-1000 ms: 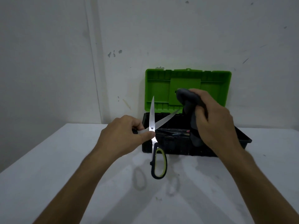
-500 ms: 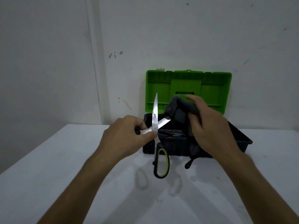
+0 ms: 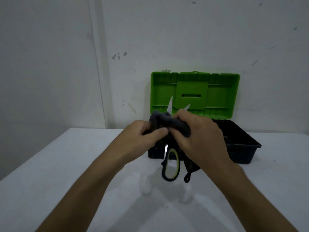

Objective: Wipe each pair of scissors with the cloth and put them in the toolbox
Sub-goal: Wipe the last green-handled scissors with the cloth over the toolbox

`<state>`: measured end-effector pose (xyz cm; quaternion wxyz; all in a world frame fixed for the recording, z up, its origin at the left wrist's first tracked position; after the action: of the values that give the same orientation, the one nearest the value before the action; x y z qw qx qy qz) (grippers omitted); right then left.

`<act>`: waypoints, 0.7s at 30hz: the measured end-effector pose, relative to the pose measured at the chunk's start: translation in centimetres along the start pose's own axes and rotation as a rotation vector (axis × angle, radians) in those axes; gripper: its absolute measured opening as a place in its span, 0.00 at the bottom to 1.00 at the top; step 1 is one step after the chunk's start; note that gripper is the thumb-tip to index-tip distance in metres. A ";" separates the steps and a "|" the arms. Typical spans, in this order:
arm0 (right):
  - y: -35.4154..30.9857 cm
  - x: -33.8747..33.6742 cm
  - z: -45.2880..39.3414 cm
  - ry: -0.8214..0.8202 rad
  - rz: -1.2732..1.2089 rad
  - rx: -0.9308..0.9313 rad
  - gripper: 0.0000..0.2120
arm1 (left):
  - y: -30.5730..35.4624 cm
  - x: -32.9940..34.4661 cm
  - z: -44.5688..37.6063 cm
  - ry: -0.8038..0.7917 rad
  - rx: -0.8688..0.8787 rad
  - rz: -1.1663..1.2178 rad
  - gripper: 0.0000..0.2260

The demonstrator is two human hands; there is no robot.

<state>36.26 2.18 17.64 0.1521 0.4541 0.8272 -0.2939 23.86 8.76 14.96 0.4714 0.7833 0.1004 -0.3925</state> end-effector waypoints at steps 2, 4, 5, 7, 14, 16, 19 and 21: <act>1.0 -1.1 -0.1 0.080 0.048 0.032 0.10 | 0.5 0.3 0.1 0.006 0.061 -0.052 0.13; 2.7 -2.1 -0.2 0.117 0.092 0.094 0.07 | 0.1 0.7 0.2 -0.006 0.048 -0.134 0.15; 3.6 -2.6 -0.3 0.128 0.096 0.134 0.04 | -0.2 1.0 0.2 -0.020 0.025 -0.170 0.16; 5.1 -3.4 -0.3 0.139 0.046 0.206 0.09 | -0.4 1.3 0.2 -0.040 -0.006 -0.224 0.18; 1.7 -0.6 -0.2 -0.125 -0.225 0.196 0.18 | -0.6 0.8 0.0 0.027 -0.037 -0.356 0.27; 0.9 0.6 0.0 -0.133 -0.165 0.114 0.13 | -0.4 0.6 0.1 0.041 -0.007 -0.394 0.32; 1.4 0.4 0.0 -0.025 0.027 0.019 0.09 | 0.0 0.8 0.3 0.046 0.044 -0.466 0.37; 2.8 -0.5 -0.1 0.034 0.110 0.054 0.09 | -0.2 1.2 0.3 0.028 0.048 -0.474 0.38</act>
<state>38.94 3.04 16.96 0.1417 0.5078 0.7953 -0.2994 24.41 8.40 13.95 0.3458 0.7543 0.2786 -0.4836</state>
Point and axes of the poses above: each hand's wrist, its own z-axis away from the middle knuckle, its own x-axis out of the palm, y = z × x, the point moved 9 cm from there along -z, towards the middle knuckle, and after that the axes turned 15 degrees about -z, right-handed, at the moved point
